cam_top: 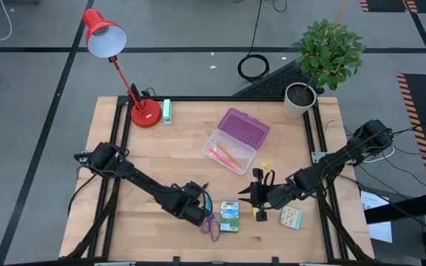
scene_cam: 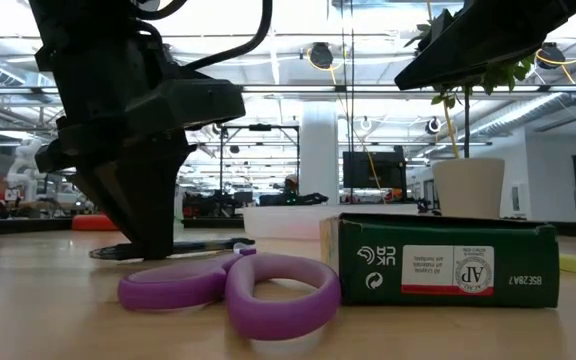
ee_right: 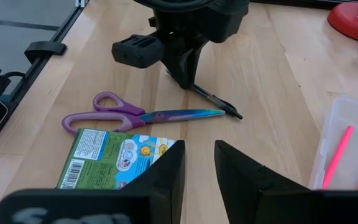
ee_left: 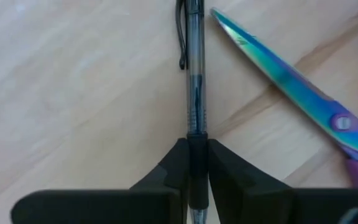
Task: Pack school essentials
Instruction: Put the black pen into the purple supply box
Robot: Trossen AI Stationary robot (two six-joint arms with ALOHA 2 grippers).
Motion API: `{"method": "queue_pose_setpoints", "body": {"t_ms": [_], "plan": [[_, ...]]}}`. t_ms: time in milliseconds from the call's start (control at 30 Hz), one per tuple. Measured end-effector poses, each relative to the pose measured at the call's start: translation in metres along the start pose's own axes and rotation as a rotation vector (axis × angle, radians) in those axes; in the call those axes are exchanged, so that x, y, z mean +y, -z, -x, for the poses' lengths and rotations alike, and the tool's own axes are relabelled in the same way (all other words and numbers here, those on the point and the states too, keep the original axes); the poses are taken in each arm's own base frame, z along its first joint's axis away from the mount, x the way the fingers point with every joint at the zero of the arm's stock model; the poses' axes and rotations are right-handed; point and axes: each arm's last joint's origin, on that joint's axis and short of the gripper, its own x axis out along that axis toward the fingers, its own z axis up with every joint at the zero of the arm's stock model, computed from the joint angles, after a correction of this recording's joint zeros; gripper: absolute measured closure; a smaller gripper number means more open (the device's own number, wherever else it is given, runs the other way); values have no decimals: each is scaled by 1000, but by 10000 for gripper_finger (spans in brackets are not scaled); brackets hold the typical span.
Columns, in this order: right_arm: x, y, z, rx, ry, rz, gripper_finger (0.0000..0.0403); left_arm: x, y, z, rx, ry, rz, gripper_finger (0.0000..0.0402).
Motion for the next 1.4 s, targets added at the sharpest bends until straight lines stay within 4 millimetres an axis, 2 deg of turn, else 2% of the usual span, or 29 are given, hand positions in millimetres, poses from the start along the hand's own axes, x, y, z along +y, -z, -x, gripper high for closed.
{"method": "queue_pose_setpoints", "body": {"t_ms": [267,500,1033,1267,1400], "plan": [[0,0,0,0,-1,-3,321,5,-11,30,-90,46,-74,362],[0,0,0,0,-1,-7,321,12,-24,70,-219,124,-136,363],[1,-2,0,-24,-5,-19,321,48,-49,158,-477,242,-353,364],[-2,-19,-1,-168,-17,-48,321,63,-60,196,-683,279,-436,364],[-4,-31,1,-286,-22,-60,321,63,-65,211,-785,312,-506,364]]}}
